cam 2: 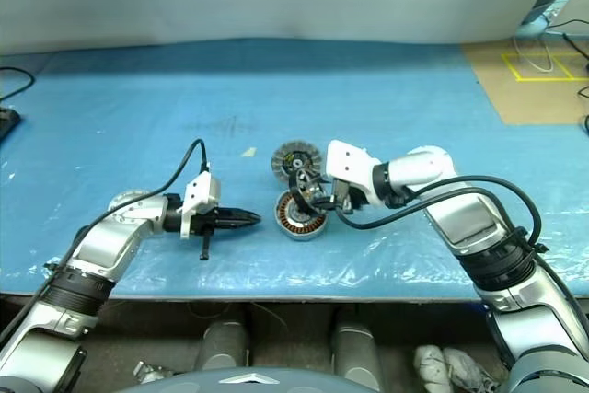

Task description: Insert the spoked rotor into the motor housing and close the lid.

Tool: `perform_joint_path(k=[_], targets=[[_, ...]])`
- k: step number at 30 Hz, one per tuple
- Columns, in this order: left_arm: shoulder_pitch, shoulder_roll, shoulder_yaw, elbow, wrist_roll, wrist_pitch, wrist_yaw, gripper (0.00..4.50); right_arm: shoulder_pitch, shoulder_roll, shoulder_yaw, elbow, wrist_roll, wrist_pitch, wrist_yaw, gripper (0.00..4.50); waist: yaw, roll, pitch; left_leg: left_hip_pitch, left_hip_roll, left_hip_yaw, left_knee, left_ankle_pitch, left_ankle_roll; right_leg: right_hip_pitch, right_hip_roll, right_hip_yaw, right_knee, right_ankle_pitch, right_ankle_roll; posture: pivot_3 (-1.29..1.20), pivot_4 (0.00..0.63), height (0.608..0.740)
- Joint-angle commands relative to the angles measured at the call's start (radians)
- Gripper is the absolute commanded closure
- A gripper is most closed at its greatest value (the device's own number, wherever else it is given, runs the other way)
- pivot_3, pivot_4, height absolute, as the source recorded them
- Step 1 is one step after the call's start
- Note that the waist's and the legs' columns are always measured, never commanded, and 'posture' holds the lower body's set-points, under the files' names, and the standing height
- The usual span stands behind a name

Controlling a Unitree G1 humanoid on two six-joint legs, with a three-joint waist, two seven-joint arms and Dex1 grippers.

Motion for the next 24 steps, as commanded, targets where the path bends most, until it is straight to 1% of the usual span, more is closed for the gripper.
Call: perform_joint_path(k=[1,12,14,15,18,24], targets=[[0.003,0.001,0.003,-0.035,-0.005,0.003,0.001,4.50,0.004,-0.006,0.003,0.004,-0.022,-0.040,0.001,2.87,0.000,0.000,0.000,0.000,0.000,0.000,0.000,0.000,0.000,0.000,0.000,0.000,0.000,0.000,0.000,0.00,0.150,0.740],[0.004,-0.002,0.000,-0.001,0.004,-0.025,-0.008,4.50,-0.001,-0.004,0.024,0.019,-0.047,-0.067,0.014,2.87,0.000,0.000,0.000,0.000,0.000,0.000,0.000,0.000,0.000,0.000,0.000,0.000,0.000,0.000,0.000,0.00,0.150,0.740],[0.005,-0.004,0.000,0.004,0.005,-0.030,-0.008,4.50,-0.002,-0.004,0.025,0.022,-0.054,-0.079,0.016,2.13,0.000,0.000,0.000,0.000,0.000,0.000,0.000,0.000,0.000,0.000,0.000,0.000,0.000,0.000,0.000,0.00,0.150,0.740],[0.005,-0.004,-0.001,0.005,0.005,-0.031,-0.008,4.50,-0.003,-0.003,0.025,0.023,-0.056,-0.084,0.016,1.92,0.000,0.000,0.000,0.000,0.000,0.000,0.000,0.000,0.000,0.000,0.000,0.000,0.000,0.000,0.000,0.00,0.150,0.740],[0.007,-0.006,-0.002,0.011,0.006,-0.037,-0.010,4.50,-0.005,0.001,0.021,0.024,-0.054,-0.081,0.022,0.95,0.000,0.000,0.000,0.000,0.000,0.000,0.000,0.000,0.000,0.000,0.000,0.000,0.000,0.000,0.000,0.00,0.150,0.740],[0.004,-0.008,-0.001,0.021,0.010,-0.042,-0.011,4.50,-0.023,0.015,-0.008,0.019,-0.022,-0.056,0.030,0.95,-0.001,0.000,0.000,0.000,0.000,0.000,0.000,0.000,0.000,0.000,0.000,0.000,0.000,0.000,0.000,0.00,0.150,0.740]])
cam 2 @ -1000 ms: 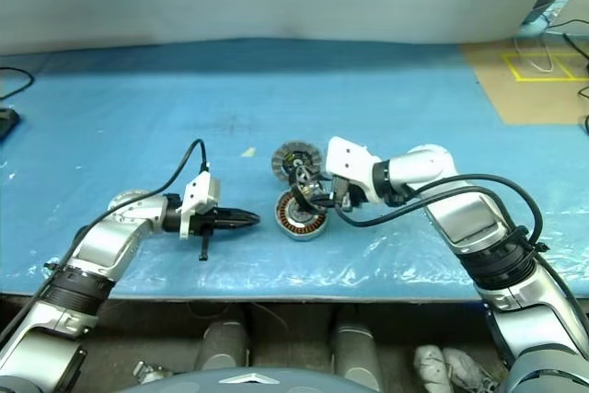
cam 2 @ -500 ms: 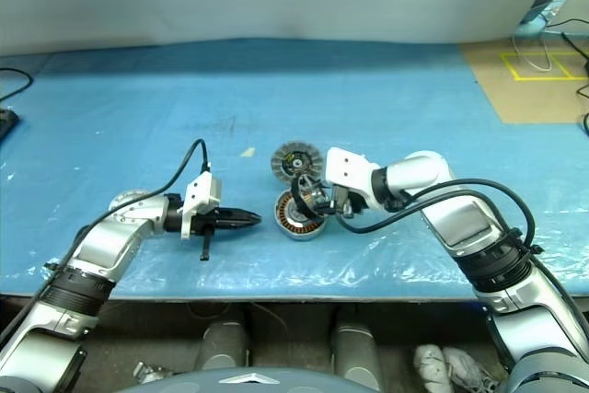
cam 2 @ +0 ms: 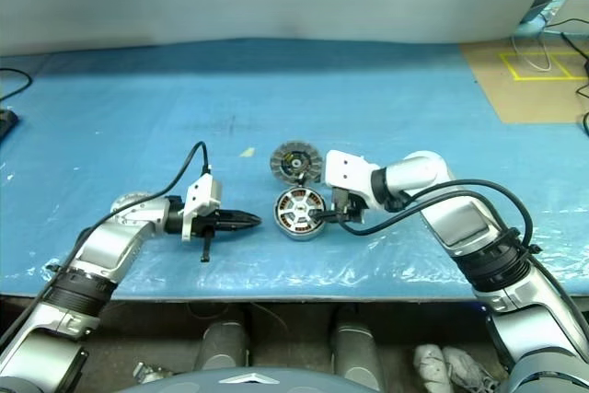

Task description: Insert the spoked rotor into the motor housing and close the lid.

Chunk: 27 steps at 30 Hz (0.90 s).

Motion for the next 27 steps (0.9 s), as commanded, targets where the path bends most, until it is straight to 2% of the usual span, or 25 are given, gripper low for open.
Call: perform_joint_path(k=[1,4,7,15,16,22,27], targets=[[0.000,0.001,0.005,-0.009,0.000,-0.016,-0.006,4.50,-0.033,0.004,-0.042,-0.018,0.030,0.007,0.011,0.95,0.000,0.000,0.000,0.000,0.000,0.000,0.000,0.000,0.000,0.000,0.000,0.000,0.000,0.000,0.000,0.00,0.150,0.740],[-0.003,0.001,0.006,-0.008,0.000,-0.016,-0.005,4.50,-0.047,0.012,-0.061,0.002,0.040,0.009,0.002,0.95,0.000,0.000,0.000,0.000,0.000,0.000,0.000,0.000,0.000,0.000,0.000,0.000,0.000,0.000,0.000,0.00,0.150,0.740],[-0.004,-0.001,0.005,-0.012,0.000,-0.013,-0.003,4.50,-0.049,0.034,-0.081,0.008,0.068,0.018,-0.006,1.58,0.000,0.000,0.000,0.000,0.000,0.000,0.000,0.000,0.000,0.000,0.000,0.000,0.000,0.000,0.000,0.00,0.150,0.740],[0.000,-0.005,-0.002,-0.045,-0.002,0.008,0.006,4.50,-0.045,0.137,-0.070,0.088,0.098,0.066,-0.055,4.33,0.000,0.000,0.000,0.000,0.000,0.000,0.000,0.000,0.000,0.000,0.000,0.000,0.000,0.000,0.000,0.00,0.150,0.740],[0.000,-0.004,-0.003,-0.051,-0.003,0.014,0.008,4.50,-0.049,0.149,-0.069,0.100,0.100,0.074,-0.059,4.46,0.000,0.000,0.000,0.000,0.000,0.000,0.000,0.000,0.000,0.000,0.000,0.000,0.001,0.000,0.000,0.00,0.150,0.740],[0.000,0.002,0.000,-0.077,-0.006,0.037,0.014,4.50,-0.044,0.199,-0.040,0.162,0.078,0.085,-0.077,4.46,-0.001,0.000,0.000,0.000,0.000,0.000,0.000,0.000,0.000,0.000,0.000,0.000,0.000,0.000,0.000,0.00,0.150,0.740],[0.000,0.015,0.005,-0.077,-0.001,0.039,0.013,4.50,-0.016,0.175,-0.029,0.175,0.089,0.085,-0.033,4.46,0.000,0.000,0.000,0.000,0.000,0.000,0.000,0.000,0.000,0.000,0.000,0.000,0.000,0.000,0.000,0.00,0.150,0.740]])
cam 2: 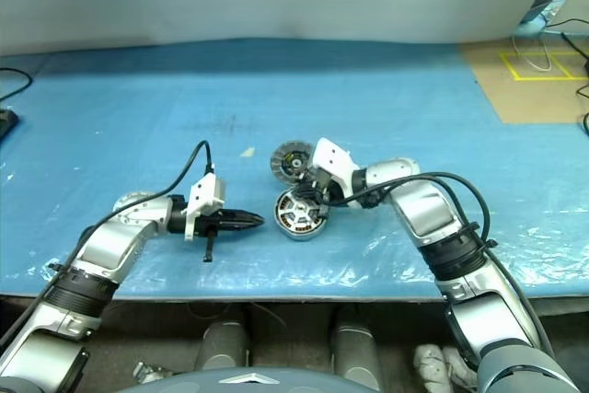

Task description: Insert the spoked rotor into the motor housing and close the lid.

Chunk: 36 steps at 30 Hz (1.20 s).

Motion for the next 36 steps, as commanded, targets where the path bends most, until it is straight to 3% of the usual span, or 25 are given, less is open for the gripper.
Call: perform_joint_path(k=[1,10,17,24,30,36], targets=[[0.000,0.019,0.013,-0.031,-0.002,-0.005,-0.005,4.50,0.011,-0.025,0.017,0.003,-0.014,-0.028,0.026,4.46,0.000,0.000,0.000,0.000,0.000,0.000,0.000,0.000,0.000,0.000,0.000,0.000,0.000,0.000,0.000,0.00,0.150,0.740],[-0.008,0.008,-0.001,-0.049,-0.004,0.009,0.008,4.50,0.040,-0.033,0.090,0.100,-0.124,-0.144,0.004,4.46,-0.001,0.000,-0.001,0.002,0.000,0.000,0.000,0.000,0.000,0.004,0.000,0.000,0.000,0.000,0.000,0.00,0.150,0.740],[-0.022,0.005,0.022,-0.037,-0.021,0.035,0.018,4.50,0.052,-0.043,0.010,0.024,-0.045,-0.130,0.034,4.46,0.001,0.000,-0.001,0.010,0.000,0.000,-0.001,0.000,0.000,0.009,0.000,0.000,-0.001,0.000,0.000,0.00,0.150,0.740],[-0.129,-0.129,0.122,0.151,-0.012,0.028,0.252,4.50,0.059,-0.048,-0.064,-0.063,0.010,-0.069,0.008,4.46,0.000,0.000,-0.001,0.008,0.000,0.000,-0.001,0.000,0.000,0.009,0.000,0.000,-0.002,0.000,0.000,0.00,0.150,0.740],[-0.206,-0.214,0.184,0.322,0.042,-0.088,0.430,4.50,0.079,-0.059,-0.152,-0.145,0.065,0.023,-0.046,4.46,0.001,0.000,-0.001,0.008,0.000,0.000,-0.002,0.000,0.000,0.009,0.000,0.000,-0.002,0.000,0.000,0.00,0.150,0.740],[-0.304,-0.298,0.208,0.585,0.069,-0.214,0.497,4.50,0.135,-0.086,-0.225,-0.218,0.089,0.096,-0.111,4.46,0.007,-0.001,0.000,0.007,-0.002,-0.001,-0.002,0.000,0.000,0.009,0.000,0.000,-0.004,0.000,0.000,0.00,0.150,0.740]])
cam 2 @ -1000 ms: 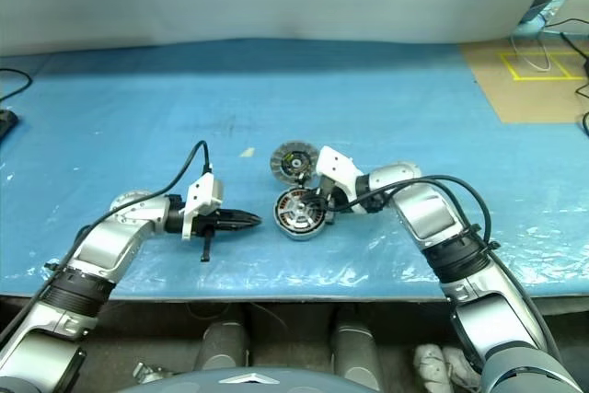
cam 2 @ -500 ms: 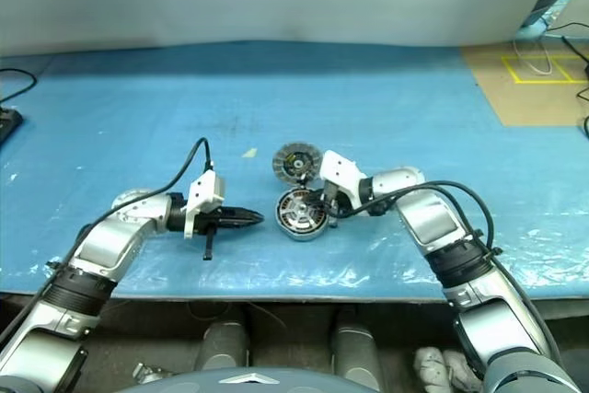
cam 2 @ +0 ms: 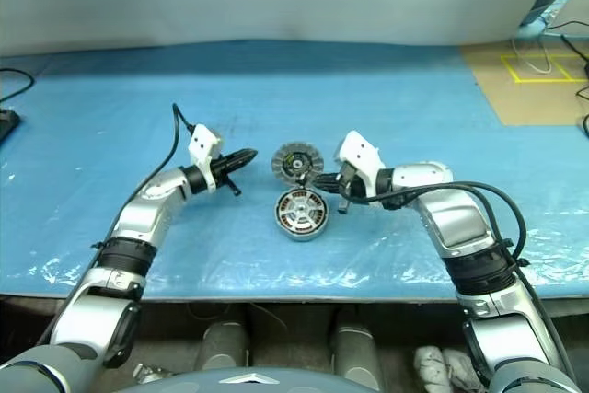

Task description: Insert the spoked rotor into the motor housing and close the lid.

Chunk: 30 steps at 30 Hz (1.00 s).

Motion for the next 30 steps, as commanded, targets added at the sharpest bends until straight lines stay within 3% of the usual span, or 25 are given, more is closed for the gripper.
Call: perform_joint_path(k=[1,8,12,17,22,30], targets=[[-0.068,-0.047,0.024,0.128,0.019,-0.110,0.033,4.50,0.018,-0.022,-0.056,-0.073,0.034,0.034,-0.032,4.46,0.003,0.000,0.000,0.000,0.000,0.000,0.000,0.000,0.000,0.000,0.000,0.000,0.000,0.000,0.000,0.00,0.150,0.740],[-0.268,-0.165,0.050,0.421,0.046,-0.215,0.107,4.50,0.050,-0.055,-0.096,-0.112,0.048,0.079,-0.087,4.46,0.019,-0.001,0.001,-0.001,-0.001,-0.001,0.000,0.000,0.000,0.000,0.000,0.001,-0.001,0.001,0.002,0.00,0.150,0.740],[-0.341,-0.186,0.069,0.488,0.030,-0.249,0.045,4.50,0.080,-0.070,-0.102,-0.139,0.054,0.090,-0.106,4.46,0.019,-0.002,0.001,-0.002,-0.001,-0.001,-0.002,0.000,0.000,0.000,0.000,0.001,-0.003,0.002,0.003,0.00,0.150,0.740],[-0.317,-0.165,0.025,0.445,0.020,-0.216,-0.268,4.50,0.103,-0.077,-0.105,-0.149,0.057,0.092,-0.128,4.46,0.021,-0.002,0.001,-0.005,-0.002,-0.001,-0.004,0.000,0.000,0.000,0.000,0.001,-0.006,0.002,0.003,0.00,0.150,0.740],[-0.277,-0.128,-0.039,0.397,0.058,-0.195,-0.458,4.50,0.104,-0.078,-0.099,-0.142,0.059,0.088,-0.138,4.46,0.021,-0.002,0.001,-0.005,-0.002,-0.001,-0.006,0.000,0.000,0.000,-0.001,0.000,-0.008,0.002,0.003,0.00,0.150,0.740],[-0.265,-0.119,-0.072,0.315,0.055,-0.174,-0.571,4.50,0.103,-0.074,-0.080,-0.134,0.052,0.078,-0.148,4.46,0.024,-0.002,0.001,-0.005,-0.002,-0.001,-0.006,0.000,0.000,0.000,-0.002,-0.001,-0.009,0.002,0.003,0.00,0.150,0.740]])
